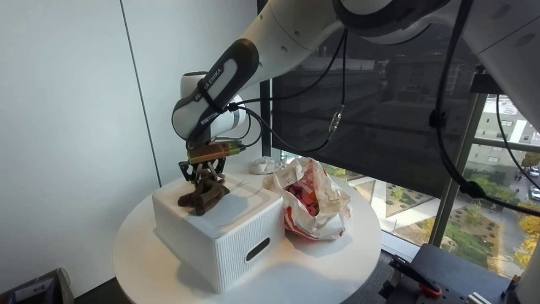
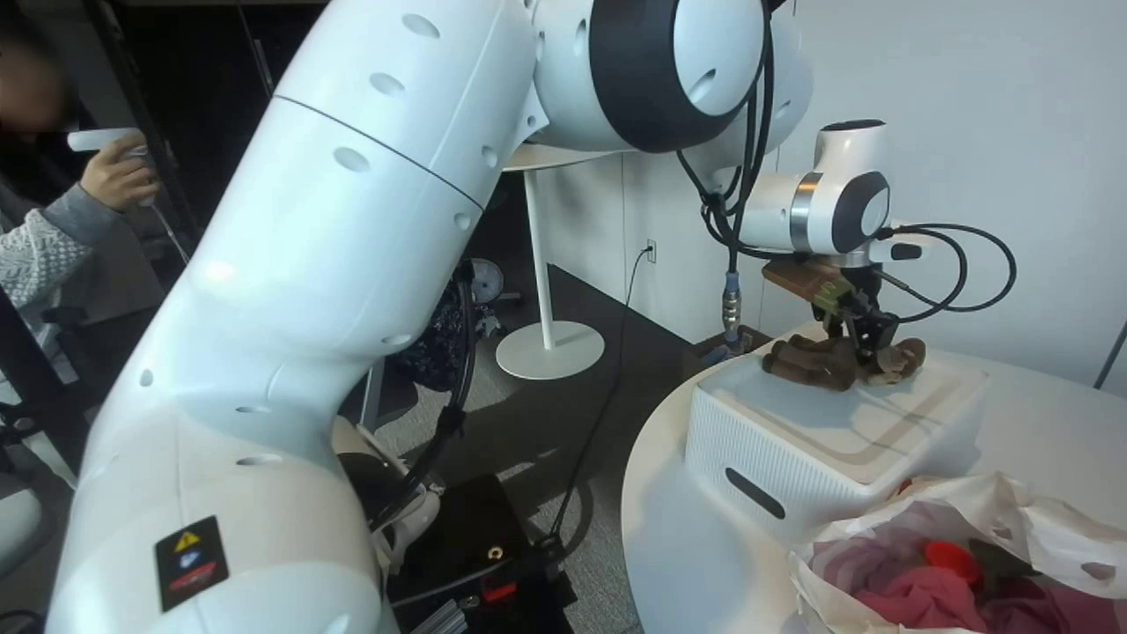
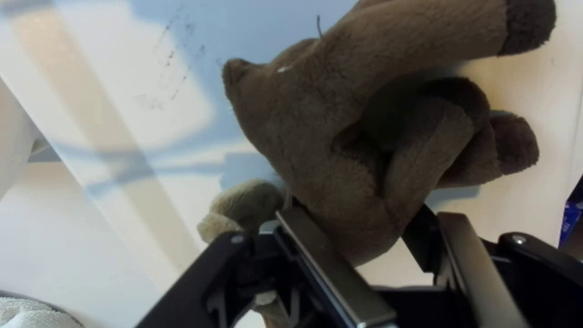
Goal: Put the items in the plastic bag on the white basket
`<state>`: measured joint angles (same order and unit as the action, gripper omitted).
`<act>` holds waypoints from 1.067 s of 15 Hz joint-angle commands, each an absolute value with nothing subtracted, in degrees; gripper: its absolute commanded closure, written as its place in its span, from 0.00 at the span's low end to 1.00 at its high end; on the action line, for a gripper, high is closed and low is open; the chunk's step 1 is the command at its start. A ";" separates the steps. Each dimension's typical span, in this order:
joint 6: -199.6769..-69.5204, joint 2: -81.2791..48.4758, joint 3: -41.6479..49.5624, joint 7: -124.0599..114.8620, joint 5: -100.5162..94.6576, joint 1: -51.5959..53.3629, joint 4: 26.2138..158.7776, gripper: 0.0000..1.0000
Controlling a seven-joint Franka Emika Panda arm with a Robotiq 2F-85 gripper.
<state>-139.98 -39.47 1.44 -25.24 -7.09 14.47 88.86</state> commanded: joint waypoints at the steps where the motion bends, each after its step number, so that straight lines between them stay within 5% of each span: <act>1: -135.00 -33.19 2.49 -26.58 -5.81 14.56 92.94 0.12; 3: -132.99 -29.74 3.32 -28.27 -6.04 14.01 95.79 0.00; 16: -137.17 -10.10 10.84 -54.40 -13.88 6.74 126.34 0.00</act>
<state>-132.23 -14.66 9.73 -46.27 -9.88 8.04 119.39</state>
